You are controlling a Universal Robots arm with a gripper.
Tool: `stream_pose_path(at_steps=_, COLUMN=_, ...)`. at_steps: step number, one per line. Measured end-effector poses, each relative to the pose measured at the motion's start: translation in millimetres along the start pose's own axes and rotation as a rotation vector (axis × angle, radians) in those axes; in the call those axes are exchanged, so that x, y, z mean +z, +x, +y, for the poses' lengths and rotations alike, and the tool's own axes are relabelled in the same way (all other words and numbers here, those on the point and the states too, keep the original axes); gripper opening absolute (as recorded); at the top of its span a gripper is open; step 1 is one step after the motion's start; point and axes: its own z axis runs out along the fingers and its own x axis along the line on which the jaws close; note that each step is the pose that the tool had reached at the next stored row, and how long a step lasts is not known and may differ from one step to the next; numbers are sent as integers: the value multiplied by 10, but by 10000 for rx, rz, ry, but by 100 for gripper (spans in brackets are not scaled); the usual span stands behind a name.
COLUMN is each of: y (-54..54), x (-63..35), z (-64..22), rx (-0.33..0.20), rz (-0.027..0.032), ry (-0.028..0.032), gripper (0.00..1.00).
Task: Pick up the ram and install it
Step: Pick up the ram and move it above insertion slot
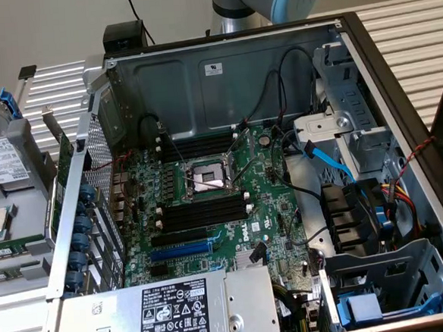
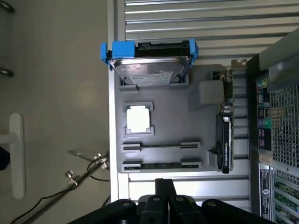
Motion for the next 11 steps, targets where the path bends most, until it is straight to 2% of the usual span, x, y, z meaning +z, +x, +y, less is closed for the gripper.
stream_pose_path(at_steps=11, y=0, x=9, z=-1, rx=-1981, rz=94, ry=54, gripper=11)
